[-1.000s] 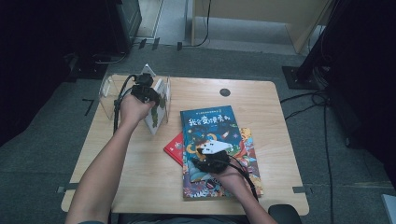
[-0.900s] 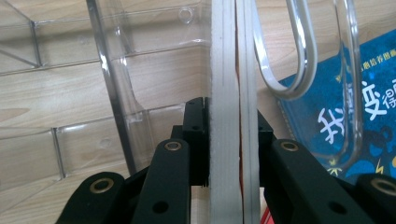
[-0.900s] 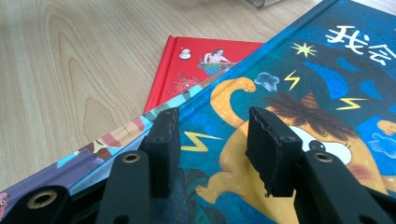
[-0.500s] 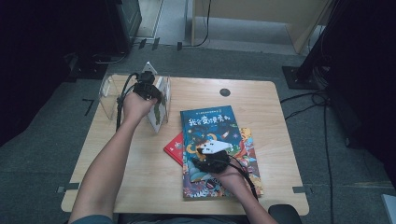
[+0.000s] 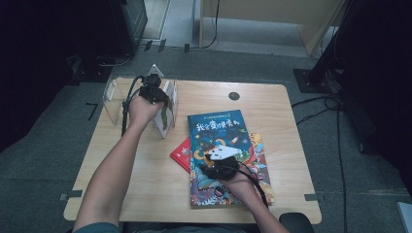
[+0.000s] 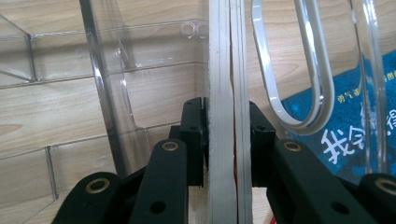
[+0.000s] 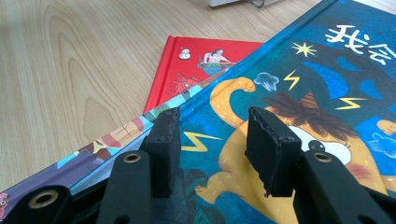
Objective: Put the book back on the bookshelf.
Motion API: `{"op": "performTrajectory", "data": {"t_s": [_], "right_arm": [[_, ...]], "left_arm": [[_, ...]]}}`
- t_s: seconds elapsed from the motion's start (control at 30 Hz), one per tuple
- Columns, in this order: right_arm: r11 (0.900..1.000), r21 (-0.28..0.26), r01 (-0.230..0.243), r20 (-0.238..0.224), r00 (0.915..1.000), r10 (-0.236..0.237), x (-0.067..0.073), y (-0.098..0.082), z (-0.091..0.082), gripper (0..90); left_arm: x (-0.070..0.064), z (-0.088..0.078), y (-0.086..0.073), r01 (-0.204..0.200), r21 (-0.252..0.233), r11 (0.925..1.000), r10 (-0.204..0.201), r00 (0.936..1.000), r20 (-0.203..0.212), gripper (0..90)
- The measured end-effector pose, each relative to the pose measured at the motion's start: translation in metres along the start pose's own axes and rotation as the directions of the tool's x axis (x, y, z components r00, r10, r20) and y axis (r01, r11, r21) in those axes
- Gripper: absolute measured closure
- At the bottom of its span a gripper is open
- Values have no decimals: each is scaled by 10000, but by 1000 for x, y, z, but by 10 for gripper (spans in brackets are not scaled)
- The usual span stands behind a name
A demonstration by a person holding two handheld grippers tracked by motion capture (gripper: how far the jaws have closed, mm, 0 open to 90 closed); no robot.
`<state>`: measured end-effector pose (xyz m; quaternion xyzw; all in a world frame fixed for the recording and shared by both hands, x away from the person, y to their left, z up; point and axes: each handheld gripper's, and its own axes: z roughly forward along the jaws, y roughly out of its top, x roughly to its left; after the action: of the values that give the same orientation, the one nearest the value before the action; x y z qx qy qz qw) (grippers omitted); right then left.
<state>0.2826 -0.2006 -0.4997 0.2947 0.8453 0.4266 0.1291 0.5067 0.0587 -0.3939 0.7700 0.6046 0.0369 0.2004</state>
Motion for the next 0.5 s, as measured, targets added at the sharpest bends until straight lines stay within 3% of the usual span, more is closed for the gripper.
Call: {"op": "performTrajectory", "data": {"t_s": [0.33,0.5], "right_arm": [[10000,1,-1,0,10000,1,0,0,0,548],[10000,0,-15,-5,10000,15,0,0,0,548]], "left_arm": [[0,-3,0,51,60,10000,-51,9999,86,727],[-3,-8,3,-219,110,9997,220,9997,-49,707]]}}
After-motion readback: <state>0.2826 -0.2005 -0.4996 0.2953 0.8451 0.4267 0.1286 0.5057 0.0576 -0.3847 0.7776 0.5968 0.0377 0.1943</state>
